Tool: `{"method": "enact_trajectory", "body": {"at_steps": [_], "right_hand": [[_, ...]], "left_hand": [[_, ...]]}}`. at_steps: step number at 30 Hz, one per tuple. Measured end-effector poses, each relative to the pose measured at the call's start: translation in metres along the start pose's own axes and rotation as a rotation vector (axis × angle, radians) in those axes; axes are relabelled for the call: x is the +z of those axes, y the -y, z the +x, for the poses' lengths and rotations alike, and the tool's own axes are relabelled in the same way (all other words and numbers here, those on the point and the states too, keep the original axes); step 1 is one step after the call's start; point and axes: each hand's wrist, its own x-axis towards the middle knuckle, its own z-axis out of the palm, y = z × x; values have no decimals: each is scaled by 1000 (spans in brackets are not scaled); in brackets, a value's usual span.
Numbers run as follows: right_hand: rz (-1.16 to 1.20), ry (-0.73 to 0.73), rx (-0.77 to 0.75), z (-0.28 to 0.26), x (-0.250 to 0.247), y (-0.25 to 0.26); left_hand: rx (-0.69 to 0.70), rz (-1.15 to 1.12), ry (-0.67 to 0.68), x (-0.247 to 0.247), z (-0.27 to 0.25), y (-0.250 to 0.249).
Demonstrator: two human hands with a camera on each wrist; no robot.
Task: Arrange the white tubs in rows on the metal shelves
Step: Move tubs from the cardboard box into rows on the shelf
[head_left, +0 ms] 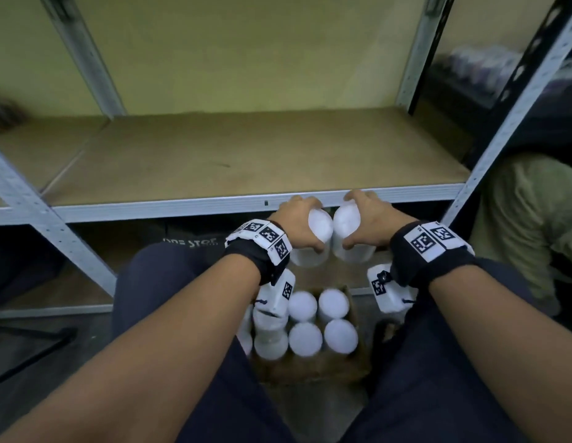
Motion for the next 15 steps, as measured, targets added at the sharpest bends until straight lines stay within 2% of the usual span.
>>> {"method": "enact_trajectory", "body": {"at_steps": [5,15], "right_hand": [[39,-126,-43,-4,-42,16],[69,-224,-118,29,-82,34]], "left_hand": [[42,-25,-120,-46,-2,-13],[-5,-97,-187,-99,20,-10]]}}
